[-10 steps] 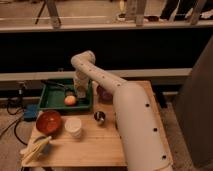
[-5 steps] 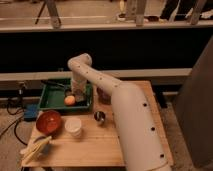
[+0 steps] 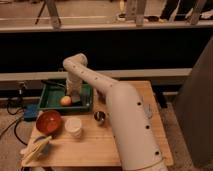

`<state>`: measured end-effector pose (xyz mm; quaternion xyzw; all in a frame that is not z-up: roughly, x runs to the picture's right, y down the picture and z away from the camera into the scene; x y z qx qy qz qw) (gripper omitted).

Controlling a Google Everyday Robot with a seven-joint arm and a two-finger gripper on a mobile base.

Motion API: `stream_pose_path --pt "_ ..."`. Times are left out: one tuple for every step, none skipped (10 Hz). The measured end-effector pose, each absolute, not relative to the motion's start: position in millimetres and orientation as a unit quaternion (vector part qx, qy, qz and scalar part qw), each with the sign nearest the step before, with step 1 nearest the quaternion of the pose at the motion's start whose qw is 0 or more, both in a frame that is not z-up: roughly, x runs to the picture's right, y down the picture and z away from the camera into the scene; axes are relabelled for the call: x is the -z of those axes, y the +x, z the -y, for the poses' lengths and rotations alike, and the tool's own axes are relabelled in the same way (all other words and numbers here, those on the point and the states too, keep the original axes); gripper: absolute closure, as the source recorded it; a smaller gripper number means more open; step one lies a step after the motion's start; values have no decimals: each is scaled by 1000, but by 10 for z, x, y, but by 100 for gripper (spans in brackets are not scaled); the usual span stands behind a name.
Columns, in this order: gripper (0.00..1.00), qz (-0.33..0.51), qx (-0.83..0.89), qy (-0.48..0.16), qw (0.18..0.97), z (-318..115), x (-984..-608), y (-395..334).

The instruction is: Wipe tray with eraser

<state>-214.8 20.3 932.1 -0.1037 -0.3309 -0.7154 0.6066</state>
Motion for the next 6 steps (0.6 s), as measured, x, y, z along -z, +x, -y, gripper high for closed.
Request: stream_pose_path --pt "98 331 714 -102 608 -163 -9349 -2160" --pt "98 330 713 -103 610 -130 -9385 -2149" --pt "98 329 711 -104 613 -100 -9448 -2156" --pt "98 328 708 -107 617 -84 -9520 -2148" --pt "98 326 702 -114 623 -84 -9642 -2121" --pt "98 324 698 -119 627 -102 -9695 -2079"
